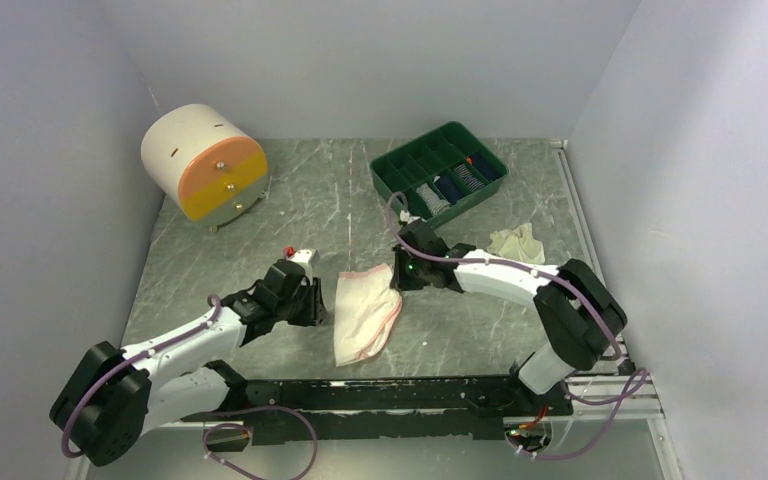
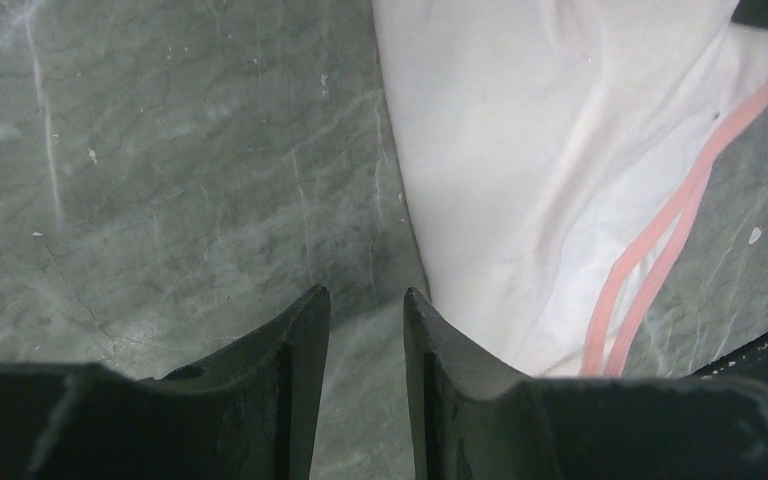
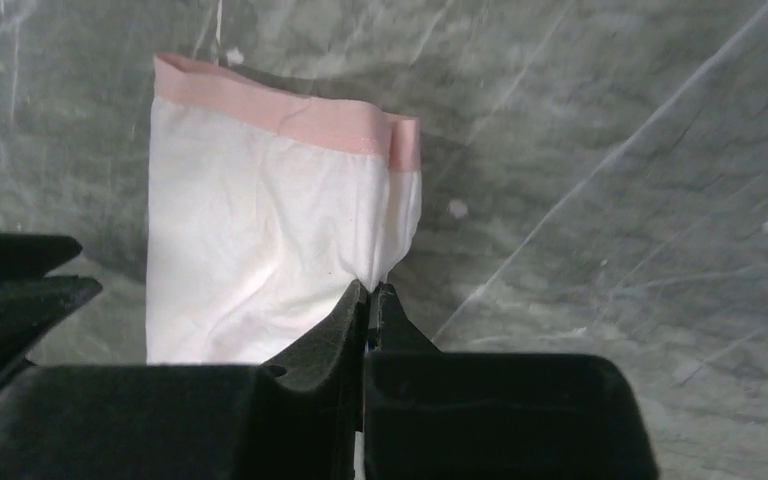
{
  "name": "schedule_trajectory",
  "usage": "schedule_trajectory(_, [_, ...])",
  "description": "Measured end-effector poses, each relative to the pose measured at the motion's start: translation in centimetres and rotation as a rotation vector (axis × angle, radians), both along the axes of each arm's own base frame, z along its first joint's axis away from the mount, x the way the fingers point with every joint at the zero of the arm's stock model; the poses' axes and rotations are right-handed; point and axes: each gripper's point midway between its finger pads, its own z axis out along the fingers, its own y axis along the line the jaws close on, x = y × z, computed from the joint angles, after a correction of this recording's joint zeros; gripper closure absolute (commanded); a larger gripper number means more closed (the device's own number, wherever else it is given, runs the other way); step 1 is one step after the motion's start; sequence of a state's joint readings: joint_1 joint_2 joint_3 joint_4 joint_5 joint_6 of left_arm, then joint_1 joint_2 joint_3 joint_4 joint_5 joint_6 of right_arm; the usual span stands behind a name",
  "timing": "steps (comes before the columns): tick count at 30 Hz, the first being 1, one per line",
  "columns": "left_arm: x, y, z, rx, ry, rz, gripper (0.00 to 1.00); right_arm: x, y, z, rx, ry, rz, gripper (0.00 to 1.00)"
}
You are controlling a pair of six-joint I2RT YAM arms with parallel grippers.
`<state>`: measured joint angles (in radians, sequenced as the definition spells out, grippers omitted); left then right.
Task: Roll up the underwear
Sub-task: Fold the underwear at the center of the board.
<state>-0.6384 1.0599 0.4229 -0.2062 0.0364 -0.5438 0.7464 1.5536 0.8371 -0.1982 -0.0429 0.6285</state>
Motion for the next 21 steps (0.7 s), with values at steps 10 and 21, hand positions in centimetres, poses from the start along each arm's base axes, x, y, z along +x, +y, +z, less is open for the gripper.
schedule_trajectory(10, [0.5,-0.2,0.2,-0.020,-0.007,0.029,0.61,2.0,-0.7,-0.5,-0.191,0.008,-0.001,1.00])
schedule_trajectory(21, [2.1,-1.4,1.5,-0.088,-0.039,0.078,0.64,2.3,3.5,1.7,-0.312,-0.079,0.010,1.00])
